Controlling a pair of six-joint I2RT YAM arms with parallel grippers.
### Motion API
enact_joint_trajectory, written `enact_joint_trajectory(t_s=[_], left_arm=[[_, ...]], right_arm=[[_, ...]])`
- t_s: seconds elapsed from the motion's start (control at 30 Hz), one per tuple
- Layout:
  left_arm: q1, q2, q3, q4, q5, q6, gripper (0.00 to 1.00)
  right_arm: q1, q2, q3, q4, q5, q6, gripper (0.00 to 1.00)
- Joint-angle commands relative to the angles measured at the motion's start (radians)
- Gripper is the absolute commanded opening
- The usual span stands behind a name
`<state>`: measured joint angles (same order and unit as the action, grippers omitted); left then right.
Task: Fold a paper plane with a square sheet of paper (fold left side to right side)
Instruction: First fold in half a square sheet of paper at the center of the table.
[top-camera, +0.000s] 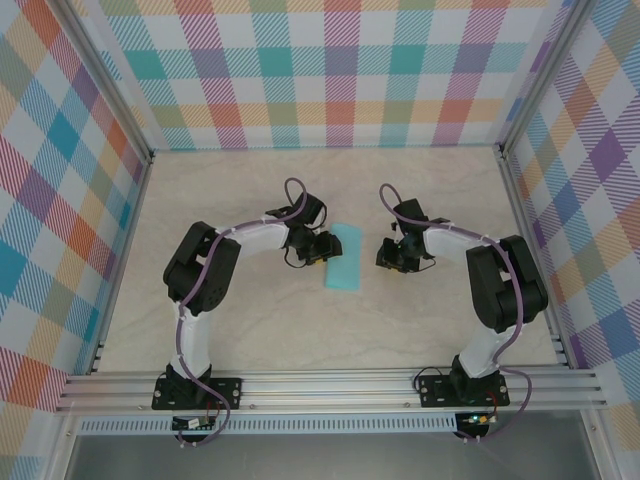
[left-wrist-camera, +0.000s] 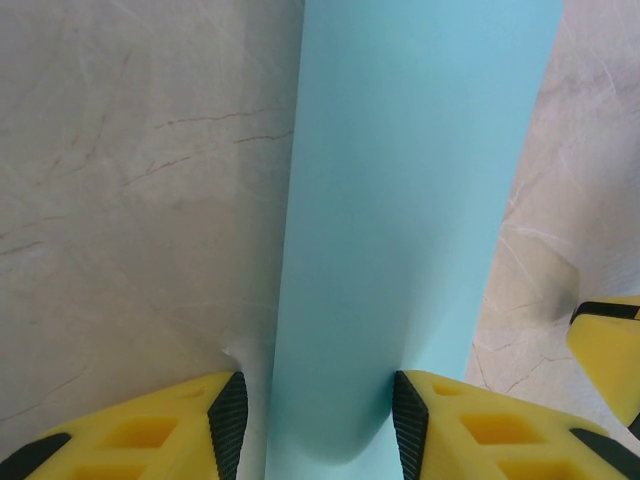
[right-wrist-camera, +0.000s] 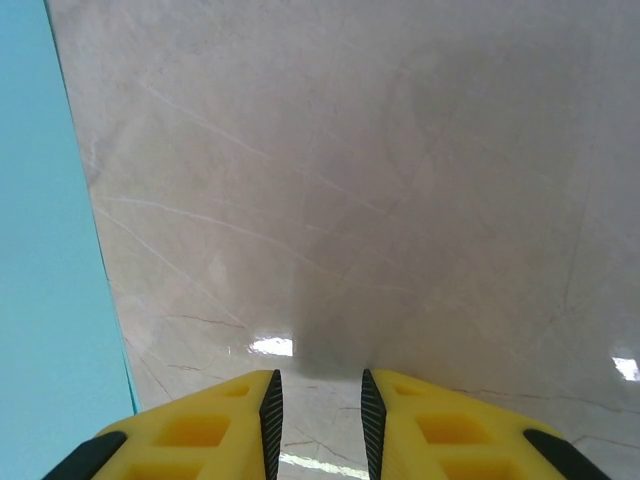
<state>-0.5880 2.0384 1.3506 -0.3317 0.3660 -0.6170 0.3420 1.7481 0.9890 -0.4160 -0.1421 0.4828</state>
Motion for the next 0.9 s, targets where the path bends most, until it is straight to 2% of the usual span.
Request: enact_joint_trajectory(t_s=[0.0,0.87], left_arm=[[-0.025,0.036,0.012,-0.015,-0.011,-0.023,0.46],[-0.064,0.060,0.000,-0.015,-0.061,-0.076,0.46]], right_arm=[[0.002,-0.007,-0.012,-0.010,-0.016,0.007,0.29],[0.002,-0.020,-0.016,-0.002,-0.024,0.010,0.29]])
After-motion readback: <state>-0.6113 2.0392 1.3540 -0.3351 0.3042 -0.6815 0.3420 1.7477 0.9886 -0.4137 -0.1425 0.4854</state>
